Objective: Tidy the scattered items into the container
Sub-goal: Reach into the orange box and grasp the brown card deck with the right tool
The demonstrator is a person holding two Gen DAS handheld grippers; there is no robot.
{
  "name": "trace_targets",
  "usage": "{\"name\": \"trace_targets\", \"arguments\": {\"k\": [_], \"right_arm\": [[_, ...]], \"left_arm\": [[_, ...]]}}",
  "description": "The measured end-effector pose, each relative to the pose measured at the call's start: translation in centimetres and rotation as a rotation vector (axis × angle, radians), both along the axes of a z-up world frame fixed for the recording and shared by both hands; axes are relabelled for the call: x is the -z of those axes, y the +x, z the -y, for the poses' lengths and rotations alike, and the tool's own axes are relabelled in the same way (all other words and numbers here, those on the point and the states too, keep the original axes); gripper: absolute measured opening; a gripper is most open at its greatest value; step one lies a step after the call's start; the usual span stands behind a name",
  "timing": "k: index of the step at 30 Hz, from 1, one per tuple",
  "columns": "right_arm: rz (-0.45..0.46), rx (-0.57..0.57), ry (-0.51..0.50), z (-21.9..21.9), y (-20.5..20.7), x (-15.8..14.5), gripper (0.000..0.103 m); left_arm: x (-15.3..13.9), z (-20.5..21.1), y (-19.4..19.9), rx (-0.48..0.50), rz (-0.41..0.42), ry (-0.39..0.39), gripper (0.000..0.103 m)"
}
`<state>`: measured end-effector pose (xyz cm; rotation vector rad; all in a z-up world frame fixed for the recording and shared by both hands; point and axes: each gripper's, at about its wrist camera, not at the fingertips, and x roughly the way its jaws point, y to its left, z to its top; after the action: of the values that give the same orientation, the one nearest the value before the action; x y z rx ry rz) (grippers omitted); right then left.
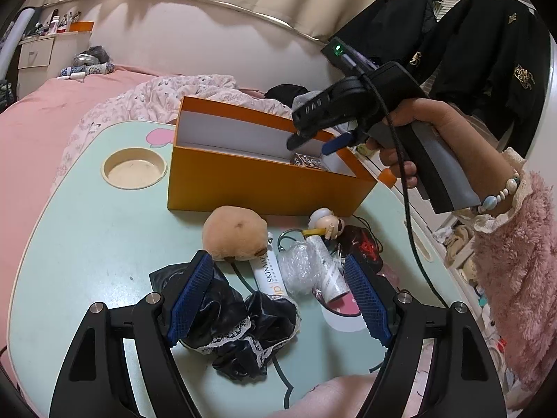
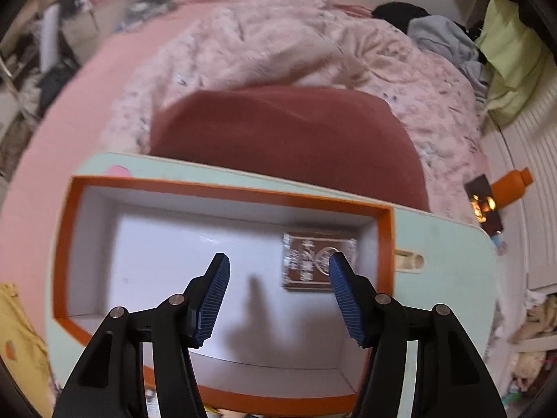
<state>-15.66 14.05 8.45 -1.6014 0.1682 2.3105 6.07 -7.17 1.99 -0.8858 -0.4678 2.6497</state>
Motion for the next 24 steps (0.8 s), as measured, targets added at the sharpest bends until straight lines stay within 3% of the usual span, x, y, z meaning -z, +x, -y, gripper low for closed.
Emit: {"name": "trace_targets", "arguments": {"k": [3,5,10,17,22,24], "right_arm": [[0.058,-0.012,0.039,0.3,-0.4,0.5,0.046],[0.098,-0.076,0.059,0.9,-0.8,0.5,0.039],[0.208,-0.436,0.300,3.7,-0.4,0.2,0.037],[0.320,-0.844,0.349,4.1,0.8,1.7,0.037],[0.363,-0.909,0.348,3.9,0.0,2.4,0.039],[0.380,-0.907,0.325,3.7,-0.5,2.4,0.045]], "left_arm": [[-0.1,0.0,0.0,0.001,0.000,0.002,0.078],[0.0,0.0,0.0,0.002,0.000,0.002,0.078],[-0.1,0.1,-0.1,0.004,0.000,0.004,0.078],[0.1,0.0,-0.2,0.004,0.000,0.001,0.078],[0.2,0.2,-0.2,0.007,0.000,0.005,0.078],[0.2,0.2,-0.1,0.008,0.001,0.008,0.078]]}}
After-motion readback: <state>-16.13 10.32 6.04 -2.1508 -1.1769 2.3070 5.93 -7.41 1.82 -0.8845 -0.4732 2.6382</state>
